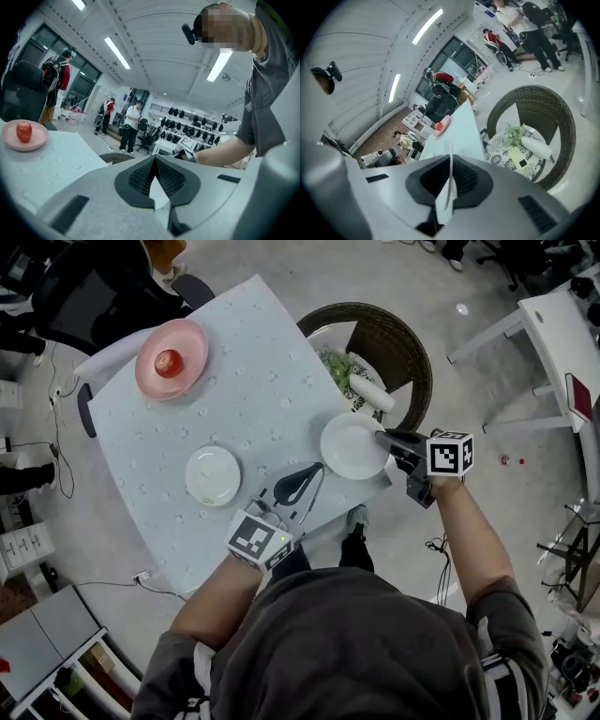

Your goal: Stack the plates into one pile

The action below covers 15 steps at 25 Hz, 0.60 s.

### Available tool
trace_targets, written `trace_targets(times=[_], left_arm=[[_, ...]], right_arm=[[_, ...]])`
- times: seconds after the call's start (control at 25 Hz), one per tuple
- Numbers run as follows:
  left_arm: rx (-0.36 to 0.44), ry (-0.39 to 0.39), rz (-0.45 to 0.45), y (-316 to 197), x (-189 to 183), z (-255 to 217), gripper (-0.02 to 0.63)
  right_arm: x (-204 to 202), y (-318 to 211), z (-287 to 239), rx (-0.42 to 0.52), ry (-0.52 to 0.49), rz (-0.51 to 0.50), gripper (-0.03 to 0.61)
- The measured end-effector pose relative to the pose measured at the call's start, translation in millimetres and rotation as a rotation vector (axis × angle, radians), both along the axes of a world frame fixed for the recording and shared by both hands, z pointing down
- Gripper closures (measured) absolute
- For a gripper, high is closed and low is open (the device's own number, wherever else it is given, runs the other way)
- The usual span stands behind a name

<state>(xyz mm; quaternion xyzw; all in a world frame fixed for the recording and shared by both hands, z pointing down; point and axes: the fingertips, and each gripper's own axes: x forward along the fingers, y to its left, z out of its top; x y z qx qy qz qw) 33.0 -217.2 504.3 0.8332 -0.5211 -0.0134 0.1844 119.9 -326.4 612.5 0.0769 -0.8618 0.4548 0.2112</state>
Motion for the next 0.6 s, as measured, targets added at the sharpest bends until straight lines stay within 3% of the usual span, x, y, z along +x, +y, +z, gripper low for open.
trace_targets(times=[0.28, 0.6], left_arm=[[0.043, -0.019, -0.130, 41, -57, -27, 0.609], [0.060, -0.047, -0.334, 116, -157, -41, 0.609]], right_arm=[[-79, 24, -50, 0.059, -0.049, -0.123, 0.574], [-199, 90, -56, 0.047, -0.062, -0.294, 0.574]])
